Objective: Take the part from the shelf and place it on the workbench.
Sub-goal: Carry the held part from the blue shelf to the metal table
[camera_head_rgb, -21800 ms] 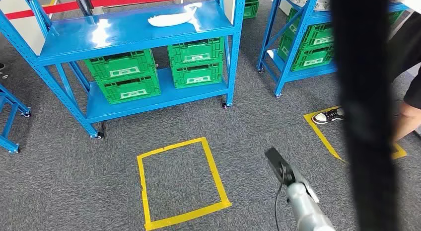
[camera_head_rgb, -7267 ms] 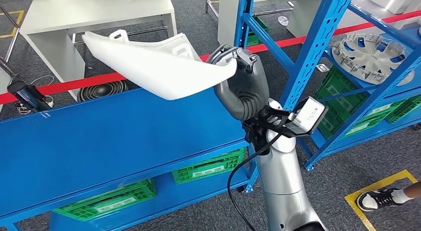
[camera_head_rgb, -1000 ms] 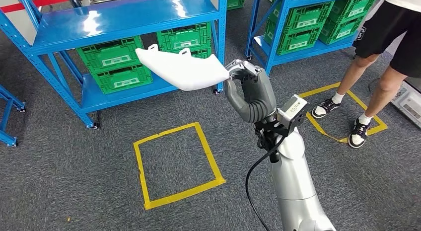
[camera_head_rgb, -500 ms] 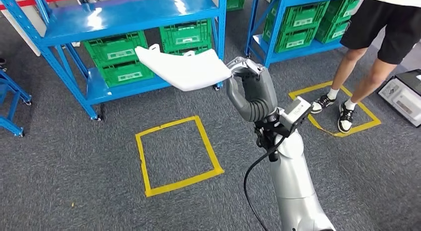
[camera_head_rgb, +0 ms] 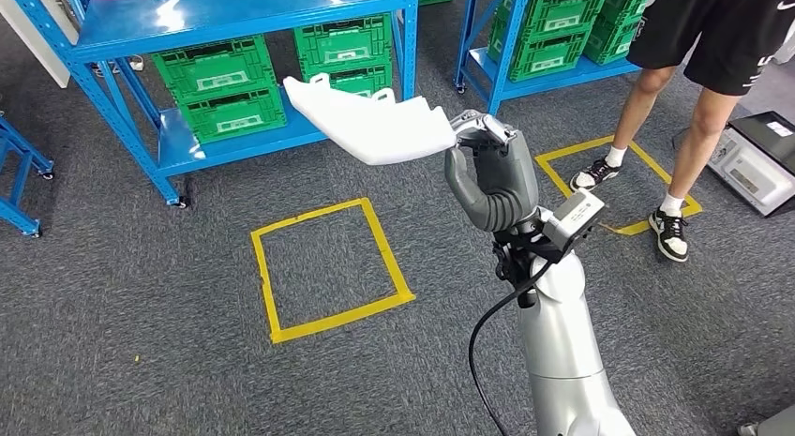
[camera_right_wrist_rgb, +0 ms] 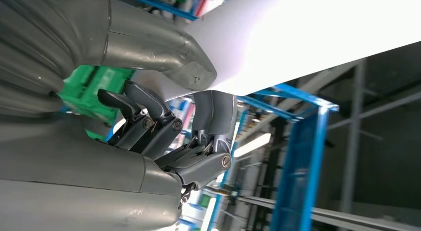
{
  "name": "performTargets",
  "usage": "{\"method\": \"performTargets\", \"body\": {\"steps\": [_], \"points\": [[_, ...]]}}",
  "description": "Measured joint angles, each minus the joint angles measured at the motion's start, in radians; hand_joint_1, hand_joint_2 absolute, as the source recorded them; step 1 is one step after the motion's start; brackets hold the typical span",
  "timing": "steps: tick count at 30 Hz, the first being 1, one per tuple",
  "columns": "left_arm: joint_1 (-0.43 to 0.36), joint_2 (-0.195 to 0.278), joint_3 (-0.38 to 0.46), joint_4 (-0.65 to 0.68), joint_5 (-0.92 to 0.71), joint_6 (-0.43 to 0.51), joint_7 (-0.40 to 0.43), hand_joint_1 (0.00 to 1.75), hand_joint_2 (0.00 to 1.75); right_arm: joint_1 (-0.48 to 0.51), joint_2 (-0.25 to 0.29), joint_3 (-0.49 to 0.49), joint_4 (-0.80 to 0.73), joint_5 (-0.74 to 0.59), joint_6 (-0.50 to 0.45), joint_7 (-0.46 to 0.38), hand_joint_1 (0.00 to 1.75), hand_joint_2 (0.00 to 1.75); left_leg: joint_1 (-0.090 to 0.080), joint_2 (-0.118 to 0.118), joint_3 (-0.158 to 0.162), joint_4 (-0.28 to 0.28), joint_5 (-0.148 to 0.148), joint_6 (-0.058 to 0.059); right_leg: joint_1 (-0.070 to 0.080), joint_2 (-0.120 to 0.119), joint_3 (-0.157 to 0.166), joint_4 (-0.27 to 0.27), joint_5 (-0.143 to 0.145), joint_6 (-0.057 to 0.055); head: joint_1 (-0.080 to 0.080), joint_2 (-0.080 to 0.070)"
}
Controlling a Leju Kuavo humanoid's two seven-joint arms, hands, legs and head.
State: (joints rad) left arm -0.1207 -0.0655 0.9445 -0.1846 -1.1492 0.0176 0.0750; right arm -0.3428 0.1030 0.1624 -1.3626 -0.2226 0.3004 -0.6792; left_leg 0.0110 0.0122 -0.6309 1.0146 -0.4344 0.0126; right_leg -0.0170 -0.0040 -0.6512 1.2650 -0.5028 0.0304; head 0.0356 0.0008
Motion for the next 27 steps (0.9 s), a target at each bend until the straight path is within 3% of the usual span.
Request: {"method": "performTargets", "body": {"steps": [2,3,4,5,7,8,9,10,11,12,13,15,16,17,19,20,22,24,25,26,27], "points": [[0.0,0.002,0.0,0.0,0.0,0.001,-0.004,0.0,1.75,-0.002,0.0,0.0,-0.001,0.001,0.005,0.0,1.75,1.75,0.0,0.0,-0.012,0.006,0.008,-0.004,-0.001,0.001,0.058,-0.072,-0.002,-0.002,0.0,0.0],[-0.001,0.005,0.0,0.0,0.0,0.002,-0.007,0.0,1.75,-0.003,0.002,-0.001,-0.003,0.002,0.009,0.001,1.75,1.75,-0.001,-0.001,-0.019,0.009,0.018,-0.011,0.001,0.002,0.101,-0.136,-0.019,-0.008,0.001,0.0],[0.002,0.01,0.0,0.0,0.0,0.003,-0.009,0.0,1.75,-0.004,0.004,-0.002,-0.004,0.003,0.011,0.001,1.75,1.75,0.0,-0.002,-0.031,0.015,0.018,-0.022,0.003,0.001,0.124,-0.188,-0.026,-0.023,0.002,0.0],[0.004,0.015,0.0,0.0,0.0,0.003,-0.011,0.0,1.75,-0.006,0.007,-0.002,-0.006,0.004,0.013,0.002,1.75,1.75,0.002,-0.004,-0.046,0.033,0.0,-0.033,0.005,0.0,0.135,-0.231,-0.029,-0.04,0.002,0.0],[0.01,0.021,0.0,0.0,0.002,0.005,-0.013,0.0,1.75,-0.007,0.012,-0.003,-0.006,0.004,0.017,0.002,1.75,1.75,0.005,-0.008,-0.079,0.122,-0.089,-0.052,0.007,-0.002,0.106,-0.26,-0.001,-0.067,0.0,0.0],[0.01,0.022,0.0,0.0,0.004,0.006,-0.014,0.0,1.75,-0.007,0.013,-0.004,-0.006,0.004,0.019,0.003,1.75,1.75,0.005,-0.008,-0.09,0.187,-0.136,-0.054,0.009,-0.003,0.09,-0.259,0.014,-0.069,-0.001,0.0],[0.009,0.023,0.0,0.0,0.005,0.007,-0.015,0.0,1.75,-0.007,0.015,-0.004,-0.006,0.004,0.021,0.003,1.75,1.75,0.005,-0.009,-0.095,0.248,-0.161,-0.055,0.011,-0.003,0.072,-0.258,0.028,-0.069,-0.001,0.0],[0.009,0.024,0.0,0.0,0.006,0.008,-0.016,0.0,1.75,-0.007,0.016,-0.004,-0.005,0.005,0.023,0.004,1.75,1.75,0.004,-0.009,-0.09,0.29,-0.158,-0.055,0.012,-0.003,0.054,-0.256,0.043,-0.068,-0.001,0.0],[0.009,0.024,0.0,0.0,0.007,0.008,-0.014,0.0,1.75,-0.007,0.017,-0.004,-0.004,0.006,0.023,0.006,1.75,1.75,0.004,-0.009,-0.073,0.303,-0.133,-0.054,0.014,-0.004,0.036,-0.255,0.056,-0.067,-0.001,0.0],[0.009,0.024,0.0,0.0,0.006,0.007,-0.011,0.0,1.75,-0.007,0.018,-0.004,-0.003,0.008,0.023,0.008,1.75,1.75,0.004,-0.01,-0.038,0.281,-0.101,-0.05,0.015,-0.002,0.017,-0.252,0.069,-0.065,-0.001,0.0],[0.009,0.024,0.0,0.0,0.004,0.005,-0.007,0.0,1.75,-0.007,0.018,-0.004,-0.003,0.011,0.024,0.01,1.75,1.75,0.003,-0.021,0.014,0.226,-0.081,-0.045,0.015,0.001,0.0,-0.25,0.081,-0.061,0.0,0.0],[0.01,0.023,0.0,0.0,-0.004,-0.006,-0.003,0.0,1.75,-0.009,0.019,-0.004,-0.002,0.02,0.024,0.014,1.75,1.75,0.001,-0.05,0.137,0.068,-0.109,-0.033,0.017,0.008,-0.021,-0.244,0.1,-0.051,0.0,0.0],[0.013,0.022,0.0,0.0,-0.008,-0.013,-0.006,0.0,1.75,-0.011,0.019,-0.004,-0.002,0.026,0.023,0.015,1.75,1.75,-0.002,-0.06,0.175,0.009,-0.133,-0.029,0.017,0.011,-0.025,-0.243,0.11,-0.044,0.0,0.0],[0.015,0.021,0.0,0.0,-0.012,-0.019,-0.009,0.0,1.75,-0.012,0.019,-0.004,-0.001,0.031,0.022,0.016,1.75,1.75,-0.004,-0.059,0.193,-0.024,-0.148,-0.026,0.018,0.015,-0.028,-0.244,0.12,-0.038,0.0,0.0],[0.021,0.017,0.0,0.001,-0.014,-0.025,-0.018,0.0,1.75,-0.014,0.018,-0.004,0.0,0.038,0.018,0.016,1.75,1.75,-0.003,-0.039,0.181,-0.033,-0.138,-0.013,0.015,0.024,-0.034,-0.246,0.132,-0.026,-0.002,0.0],[0.022,0.015,0.0,0.002,-0.013,-0.027,-0.021,0.0,1.75,-0.015,0.017,-0.004,0.001,0.041,0.016,0.016,1.75,1.75,-0.001,-0.028,0.174,-0.033,-0.129,-0.005,0.013,0.025,-0.045,-0.23,0.119,-0.02,-0.002,0.0],[0.025,0.01,0.0,0.003,-0.016,-0.035,-0.025,0.0,1.75,-0.015,0.015,-0.004,0.002,0.047,0.008,0.016,1.75,1.75,0.002,-0.005,0.156,-0.033,-0.111,0.006,0.01,0.019,-0.09,-0.127,0.045,-0.008,-0.001,0.0],[0.027,0.006,0.0,0.003,-0.024,-0.044,-0.029,0.0,1.75,-0.015,0.011,-0.004,0.002,0.051,0.003,0.018,1.75,1.75,0.002,0.016,0.136,-0.029,-0.096,0.007,0.007,0.014,-0.139,0.015,-0.032,0.003,0.0,0.0],[0.027,0.004,0.0,0.003,-0.026,-0.046,-0.034,0.0,1.75,-0.014,0.008,-0.004,0.002,0.052,0.002,0.02,1.75,1.75,0.002,0.026,0.127,-0.026,-0.09,0.006,0.006,0.012,-0.141,0.049,-0.047,0.006,0.0,0.0],[0.026,0.002,0.0,0.003,-0.026,-0.048,-0.039,0.0,1.75,-0.014,0.005,-0.004,0.002,0.053,0.001,0.021,1.75,1.75,0.002,0.036,0.119,-0.022,-0.085,0.004,0.004,0.008,-0.122,0.043,-0.044,0.008,0.001,0.0],[0.024,-0.001,0.0,0.003,-0.028,-0.049,-0.045,0.0,1.75,-0.015,0.002,-0.004,0.001,0.053,0.001,0.023,1.75,1.75,0.003,0.045,0.111,-0.017,-0.082,0.002,0.003,0.001,-0.081,-0.005,-0.026,0.008,0.001,0.0]]}}
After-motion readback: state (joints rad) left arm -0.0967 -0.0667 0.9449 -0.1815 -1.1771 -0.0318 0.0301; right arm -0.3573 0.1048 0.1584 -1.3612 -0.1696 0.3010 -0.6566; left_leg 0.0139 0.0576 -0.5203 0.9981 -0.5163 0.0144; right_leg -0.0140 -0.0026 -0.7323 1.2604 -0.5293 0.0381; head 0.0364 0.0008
